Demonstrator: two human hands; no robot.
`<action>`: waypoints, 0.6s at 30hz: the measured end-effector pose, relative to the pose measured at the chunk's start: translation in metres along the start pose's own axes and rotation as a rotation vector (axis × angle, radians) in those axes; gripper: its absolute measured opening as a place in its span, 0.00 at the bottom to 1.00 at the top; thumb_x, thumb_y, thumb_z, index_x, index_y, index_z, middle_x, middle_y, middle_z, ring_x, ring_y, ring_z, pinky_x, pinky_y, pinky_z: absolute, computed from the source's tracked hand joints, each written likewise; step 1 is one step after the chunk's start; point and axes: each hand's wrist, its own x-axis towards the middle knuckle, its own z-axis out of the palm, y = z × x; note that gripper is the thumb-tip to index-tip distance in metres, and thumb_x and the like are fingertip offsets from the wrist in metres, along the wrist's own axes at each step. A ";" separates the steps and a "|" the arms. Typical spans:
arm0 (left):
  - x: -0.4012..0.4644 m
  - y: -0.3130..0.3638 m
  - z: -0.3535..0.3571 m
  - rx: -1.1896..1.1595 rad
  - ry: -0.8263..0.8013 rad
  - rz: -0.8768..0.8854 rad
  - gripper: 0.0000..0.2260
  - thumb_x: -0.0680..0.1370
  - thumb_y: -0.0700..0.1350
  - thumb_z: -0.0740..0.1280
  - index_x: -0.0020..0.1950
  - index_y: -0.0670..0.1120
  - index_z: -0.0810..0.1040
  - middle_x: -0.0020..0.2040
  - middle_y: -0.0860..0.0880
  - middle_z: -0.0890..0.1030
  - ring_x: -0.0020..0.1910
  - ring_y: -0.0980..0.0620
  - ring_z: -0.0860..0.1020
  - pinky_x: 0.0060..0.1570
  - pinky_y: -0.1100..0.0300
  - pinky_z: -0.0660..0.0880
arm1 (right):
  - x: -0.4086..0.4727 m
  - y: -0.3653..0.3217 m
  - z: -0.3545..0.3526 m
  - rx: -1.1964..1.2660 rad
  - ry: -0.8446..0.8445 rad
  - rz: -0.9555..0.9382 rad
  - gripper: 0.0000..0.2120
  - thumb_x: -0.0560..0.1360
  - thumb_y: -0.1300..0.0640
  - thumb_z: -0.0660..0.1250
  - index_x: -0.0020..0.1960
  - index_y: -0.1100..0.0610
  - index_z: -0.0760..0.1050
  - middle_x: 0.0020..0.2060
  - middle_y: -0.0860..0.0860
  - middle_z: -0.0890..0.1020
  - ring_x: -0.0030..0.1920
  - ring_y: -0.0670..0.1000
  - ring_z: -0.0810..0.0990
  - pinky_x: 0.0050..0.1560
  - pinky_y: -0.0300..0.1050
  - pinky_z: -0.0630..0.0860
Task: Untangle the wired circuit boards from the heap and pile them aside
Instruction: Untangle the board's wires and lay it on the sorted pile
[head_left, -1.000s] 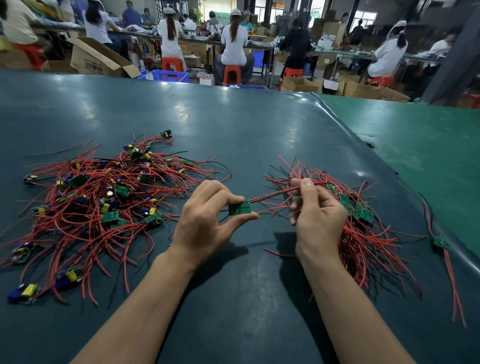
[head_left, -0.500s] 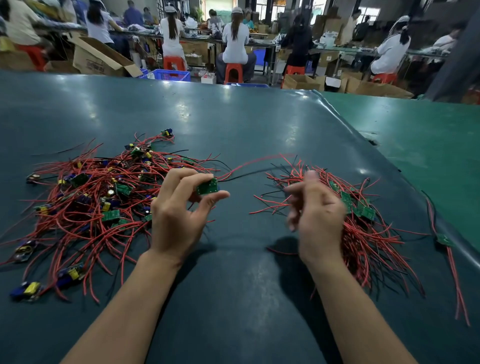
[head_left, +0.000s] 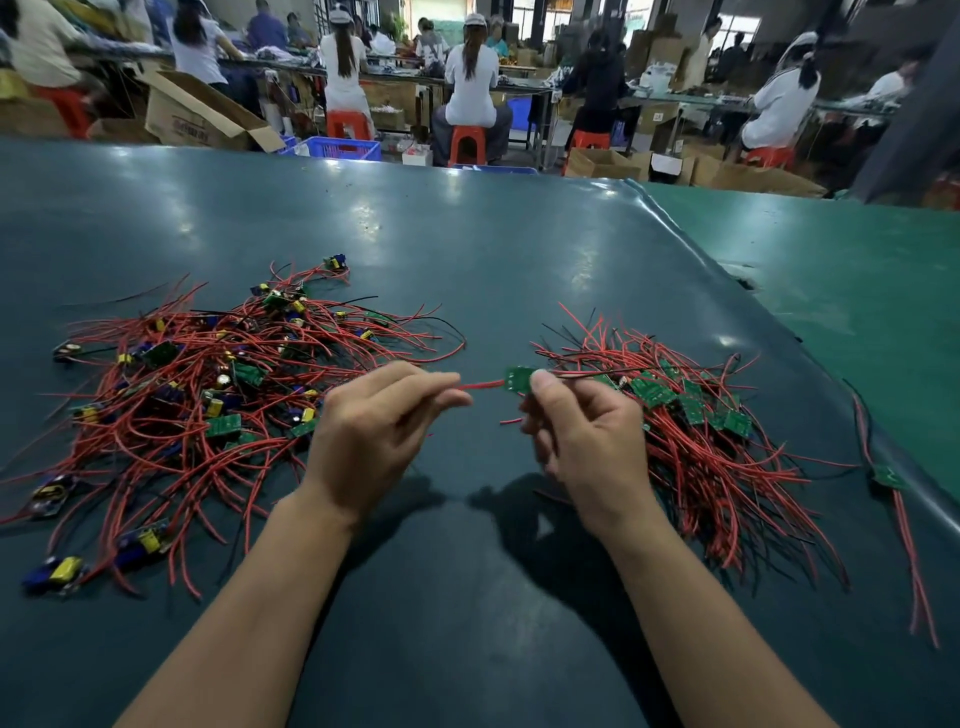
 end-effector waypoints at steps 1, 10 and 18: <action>0.000 -0.006 -0.003 0.045 0.023 -0.007 0.07 0.75 0.41 0.74 0.47 0.38 0.85 0.41 0.45 0.84 0.37 0.47 0.81 0.39 0.52 0.78 | 0.002 -0.001 -0.002 0.020 0.070 -0.006 0.16 0.76 0.55 0.70 0.30 0.53 0.80 0.24 0.51 0.78 0.20 0.45 0.69 0.20 0.33 0.63; -0.003 -0.025 -0.008 0.409 0.157 -0.386 0.07 0.77 0.45 0.72 0.44 0.41 0.85 0.38 0.45 0.83 0.39 0.42 0.77 0.42 0.52 0.71 | 0.008 -0.008 -0.012 0.301 0.562 -0.078 0.18 0.79 0.49 0.66 0.34 0.55 0.75 0.23 0.48 0.74 0.18 0.45 0.67 0.20 0.34 0.61; -0.008 -0.034 -0.012 0.838 -0.041 -0.944 0.19 0.76 0.50 0.67 0.65 0.43 0.74 0.66 0.36 0.71 0.65 0.35 0.65 0.63 0.42 0.61 | 0.009 0.002 -0.006 0.314 0.424 0.069 0.14 0.82 0.52 0.62 0.41 0.58 0.76 0.26 0.49 0.75 0.19 0.45 0.69 0.19 0.35 0.63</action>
